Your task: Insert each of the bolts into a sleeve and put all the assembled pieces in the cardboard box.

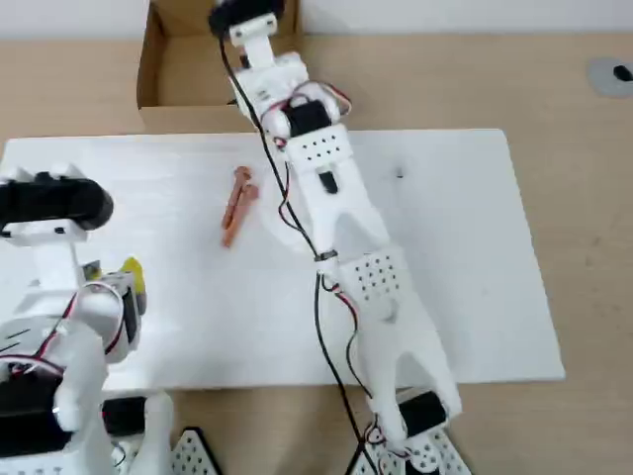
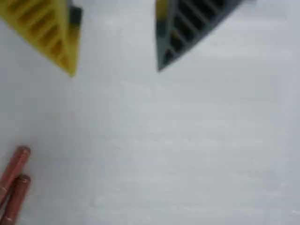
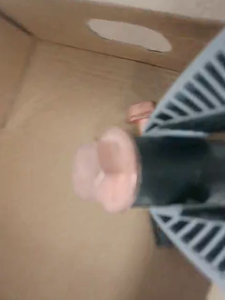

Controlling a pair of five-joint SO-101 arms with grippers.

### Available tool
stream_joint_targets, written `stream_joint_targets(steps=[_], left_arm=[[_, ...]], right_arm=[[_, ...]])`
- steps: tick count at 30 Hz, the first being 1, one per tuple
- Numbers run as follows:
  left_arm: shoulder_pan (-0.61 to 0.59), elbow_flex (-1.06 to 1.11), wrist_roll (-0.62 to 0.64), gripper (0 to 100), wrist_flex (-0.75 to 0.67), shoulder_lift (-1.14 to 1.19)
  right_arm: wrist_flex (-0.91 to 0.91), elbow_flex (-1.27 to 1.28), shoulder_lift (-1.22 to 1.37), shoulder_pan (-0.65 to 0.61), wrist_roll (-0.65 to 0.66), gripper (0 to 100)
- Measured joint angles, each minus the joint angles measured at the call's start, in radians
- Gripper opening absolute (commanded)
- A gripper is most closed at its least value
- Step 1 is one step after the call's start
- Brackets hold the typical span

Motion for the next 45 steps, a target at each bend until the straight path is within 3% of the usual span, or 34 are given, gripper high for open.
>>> stream_joint_targets(steps=[6,15,18,23,27,30,45], left_arm=[[-0.006,0.035,0.0,12,-0.008,0.0],[-0.006,0.081,0.006,12,-0.008,0.005],[-0.006,0.081,0.043,12,-0.008,0.006],[-0.006,0.081,0.075,13,-0.034,0.006],[-0.006,0.081,0.077,20,-0.081,0.011],[-0.006,0.081,0.089,26,-0.118,0.02],[-0.006,0.126,0.155,26,-0.166,0.02]], right_arm=[[-0.091,-0.086,0.169,0.028,0.008,1.3],[-0.101,-0.089,0.192,0.032,0.084,1.8],[-0.069,-0.1,0.192,0.032,0.084,10.0],[0.06,-0.141,0.186,0.032,0.084,33.7],[0.18,-0.181,0.158,0.032,0.084,44.6],[0.284,-0.213,0.121,0.032,0.084,45.5],[0.747,-0.219,-0.508,0.029,0.123,45.5]])
